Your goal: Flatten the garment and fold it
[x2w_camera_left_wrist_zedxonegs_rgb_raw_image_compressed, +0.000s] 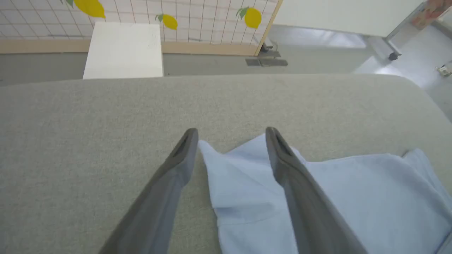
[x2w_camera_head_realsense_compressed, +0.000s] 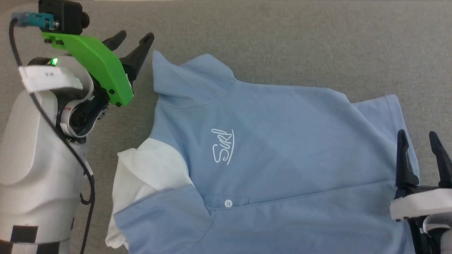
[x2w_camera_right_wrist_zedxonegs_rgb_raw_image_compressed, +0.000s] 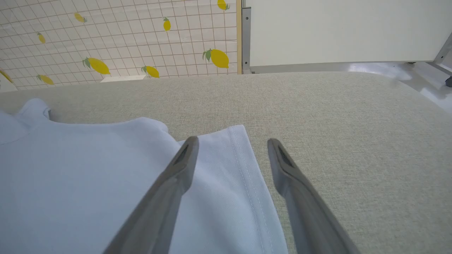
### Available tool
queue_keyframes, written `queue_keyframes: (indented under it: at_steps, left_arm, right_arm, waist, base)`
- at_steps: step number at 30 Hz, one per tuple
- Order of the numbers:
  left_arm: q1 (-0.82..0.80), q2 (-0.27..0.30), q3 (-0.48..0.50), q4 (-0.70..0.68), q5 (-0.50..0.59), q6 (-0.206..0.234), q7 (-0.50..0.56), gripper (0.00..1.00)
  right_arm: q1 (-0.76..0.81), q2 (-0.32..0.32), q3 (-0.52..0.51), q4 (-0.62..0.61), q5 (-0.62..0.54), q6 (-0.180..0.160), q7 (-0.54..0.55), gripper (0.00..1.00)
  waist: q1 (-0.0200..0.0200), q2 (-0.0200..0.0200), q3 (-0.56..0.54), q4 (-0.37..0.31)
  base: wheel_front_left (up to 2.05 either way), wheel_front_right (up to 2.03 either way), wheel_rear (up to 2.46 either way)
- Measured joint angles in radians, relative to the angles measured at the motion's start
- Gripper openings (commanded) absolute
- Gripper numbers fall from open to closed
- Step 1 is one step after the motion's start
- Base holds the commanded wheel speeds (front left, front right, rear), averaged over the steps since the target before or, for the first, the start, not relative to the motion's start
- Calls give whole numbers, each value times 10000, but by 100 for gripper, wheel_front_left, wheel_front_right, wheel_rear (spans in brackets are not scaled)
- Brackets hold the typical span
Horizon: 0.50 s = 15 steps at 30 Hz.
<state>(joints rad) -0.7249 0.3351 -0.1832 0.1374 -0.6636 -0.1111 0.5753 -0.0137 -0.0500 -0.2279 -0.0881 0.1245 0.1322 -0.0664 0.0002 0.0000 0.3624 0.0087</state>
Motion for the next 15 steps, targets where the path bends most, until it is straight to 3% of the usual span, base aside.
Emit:
queue_keyframes:
  at_steps: [7, 15]
  left_arm:
    - [-465, 418, -328, 1035, 31, 328, 1559, 100]
    - [-568, 514, -280, 1306, 35, 704, 1877, 100]
  right_arm:
    - [-374, 0, 69, 130, -6, 0, -15, 100]
    - [-504, -2, 81, 339, 88, 0, -46, 100]
  waist:
    - [0, 0, 863, -464]
    - [0, 0, 1466, -1043]
  base:
    - [0, 0, 0]
    - [0, 0, 0]
